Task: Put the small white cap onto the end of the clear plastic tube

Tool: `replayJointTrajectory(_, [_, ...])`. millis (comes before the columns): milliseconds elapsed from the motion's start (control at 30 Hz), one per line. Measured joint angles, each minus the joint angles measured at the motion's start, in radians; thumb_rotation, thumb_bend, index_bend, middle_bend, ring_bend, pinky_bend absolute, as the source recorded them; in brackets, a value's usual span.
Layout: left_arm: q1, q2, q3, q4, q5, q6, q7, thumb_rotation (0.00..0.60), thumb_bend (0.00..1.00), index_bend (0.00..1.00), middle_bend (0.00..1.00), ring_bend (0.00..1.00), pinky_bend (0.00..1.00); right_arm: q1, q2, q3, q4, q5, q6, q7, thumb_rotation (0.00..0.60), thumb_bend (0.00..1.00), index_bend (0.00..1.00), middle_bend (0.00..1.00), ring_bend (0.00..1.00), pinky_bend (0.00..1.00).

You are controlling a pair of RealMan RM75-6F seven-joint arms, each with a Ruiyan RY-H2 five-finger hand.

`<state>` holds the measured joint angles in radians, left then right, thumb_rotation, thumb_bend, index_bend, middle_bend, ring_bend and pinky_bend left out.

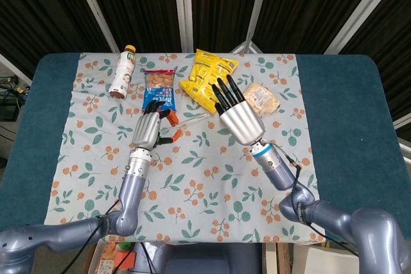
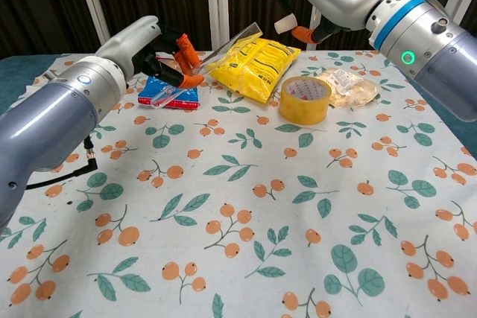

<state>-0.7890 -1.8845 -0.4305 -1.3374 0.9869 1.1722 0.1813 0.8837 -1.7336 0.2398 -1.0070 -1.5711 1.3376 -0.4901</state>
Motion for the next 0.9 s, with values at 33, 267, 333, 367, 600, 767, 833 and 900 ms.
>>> replayJointTrajectory(33, [0.0,0.0,-0.001,0.0,0.0,-0.001,-0.001,0.6,0.55,0.75,0.55,0.14,0.03,0.0,-0.001,0.0,0.0,0.0,0.0,0.001,0.6,0.35,0.66,0.21,0.04,0.0])
replayJointTrajectory(267, [-0.002,-0.005,0.003,0.003,-0.002,-0.006,0.001,0.6,0.55,0.75,0.55,0.14,0.03,0.003,-0.006,-0.001,0.002,0.0,-0.001,-0.002,0.6,0.35,0.66,0.21,0.04,0.0])
replayJointTrajectory(333, [-0.002,-0.006,0.004,0.003,-0.003,-0.008,0.001,0.6,0.55,0.75,0.55,0.14,0.03,0.005,-0.007,-0.001,0.001,0.0,-0.002,-0.004,0.6,0.35,0.66,0.21,0.04,0.0])
replayJointTrajectory(367, [-0.002,-0.007,0.005,0.003,-0.003,-0.008,0.001,0.6,0.55,0.75,0.55,0.14,0.03,0.006,-0.008,0.0,0.0,0.0,-0.001,-0.005,0.6,0.35,0.66,0.21,0.04,0.0])
replayJointTrajectory(600, [-0.003,-0.011,0.006,0.0,-0.002,-0.006,0.005,0.6,0.55,0.75,0.55,0.14,0.03,0.012,-0.012,0.004,-0.004,0.002,-0.003,-0.009,0.6,0.35,0.66,0.21,0.04,0.0])
replayJointTrajectory(767, [-0.003,-0.013,0.006,-0.002,-0.002,-0.005,0.007,0.6,0.55,0.75,0.55,0.14,0.03,0.012,-0.013,0.003,-0.006,0.004,-0.004,-0.01,0.6,0.35,0.66,0.21,0.04,0.0])
replayJointTrajectory(833, [-0.003,-0.014,0.006,-0.004,-0.002,-0.005,0.008,0.6,0.55,0.75,0.55,0.14,0.03,0.011,-0.013,0.002,-0.006,0.004,-0.004,-0.01,0.6,0.35,0.66,0.21,0.04,0.0])
replayJointTrajectory(900, [-0.004,-0.015,0.007,-0.006,-0.001,-0.004,0.009,0.6,0.55,0.75,0.55,0.14,0.03,0.009,-0.014,0.001,-0.007,0.005,-0.004,-0.01,0.6,0.35,0.66,0.21,0.04,0.0])
